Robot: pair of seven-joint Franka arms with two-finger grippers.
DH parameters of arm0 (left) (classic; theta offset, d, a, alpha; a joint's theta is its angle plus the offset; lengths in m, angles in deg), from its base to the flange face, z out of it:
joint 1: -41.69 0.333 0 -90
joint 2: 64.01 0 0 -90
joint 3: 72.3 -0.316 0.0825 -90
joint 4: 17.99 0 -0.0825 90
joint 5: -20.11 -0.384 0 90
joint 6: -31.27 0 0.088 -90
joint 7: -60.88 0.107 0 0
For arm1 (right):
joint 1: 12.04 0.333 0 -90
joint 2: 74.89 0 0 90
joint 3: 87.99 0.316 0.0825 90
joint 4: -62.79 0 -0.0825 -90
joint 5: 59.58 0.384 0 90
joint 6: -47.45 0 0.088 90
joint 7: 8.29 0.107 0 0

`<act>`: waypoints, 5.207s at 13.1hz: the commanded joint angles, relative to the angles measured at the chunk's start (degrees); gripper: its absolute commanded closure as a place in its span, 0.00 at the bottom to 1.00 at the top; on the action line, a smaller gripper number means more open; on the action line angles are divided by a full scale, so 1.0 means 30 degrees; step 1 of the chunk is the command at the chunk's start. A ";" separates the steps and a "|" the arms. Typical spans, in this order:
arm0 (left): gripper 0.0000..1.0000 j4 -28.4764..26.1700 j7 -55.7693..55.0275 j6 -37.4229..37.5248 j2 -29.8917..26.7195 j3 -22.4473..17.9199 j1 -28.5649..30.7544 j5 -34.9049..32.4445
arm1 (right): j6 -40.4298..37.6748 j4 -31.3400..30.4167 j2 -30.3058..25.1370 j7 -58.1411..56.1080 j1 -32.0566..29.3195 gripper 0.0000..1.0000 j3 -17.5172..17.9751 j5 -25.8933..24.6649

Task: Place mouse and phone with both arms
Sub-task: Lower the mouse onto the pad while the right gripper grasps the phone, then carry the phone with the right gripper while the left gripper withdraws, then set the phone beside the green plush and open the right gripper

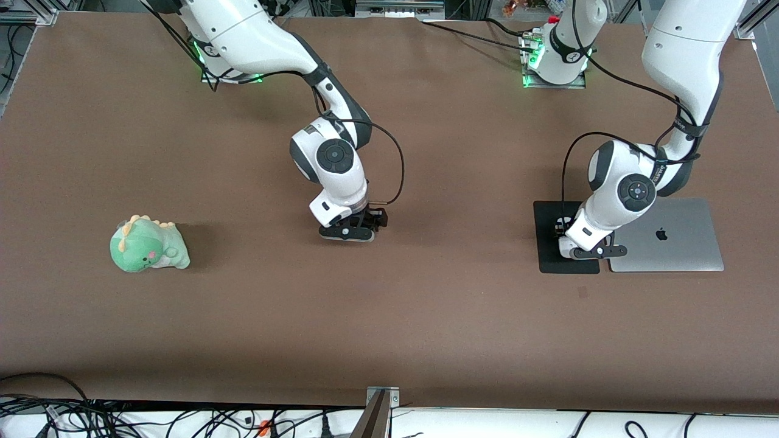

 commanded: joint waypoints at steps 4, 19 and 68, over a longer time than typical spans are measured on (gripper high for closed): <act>0.00 -0.0347 0.0040 -0.0441 -0.0767 0.0168 0.0315 -0.0726 | 0.0974 -0.1335 -0.0205 0.0238 0.0302 0.00 -0.0248 -0.0697; 0.00 1.2217 0.5138 1.8039 -0.5984 0.0256 0.2100 0.2054 | -0.3829 0.0948 -0.0320 -0.3380 -0.1156 0.99 -0.0805 -0.0318; 0.00 1.1987 0.1652 1.8485 -0.6484 -0.3142 -0.0506 0.3023 | -1.5226 0.0566 -1.1277 -1.7222 -1.1093 0.00 -0.2564 0.2094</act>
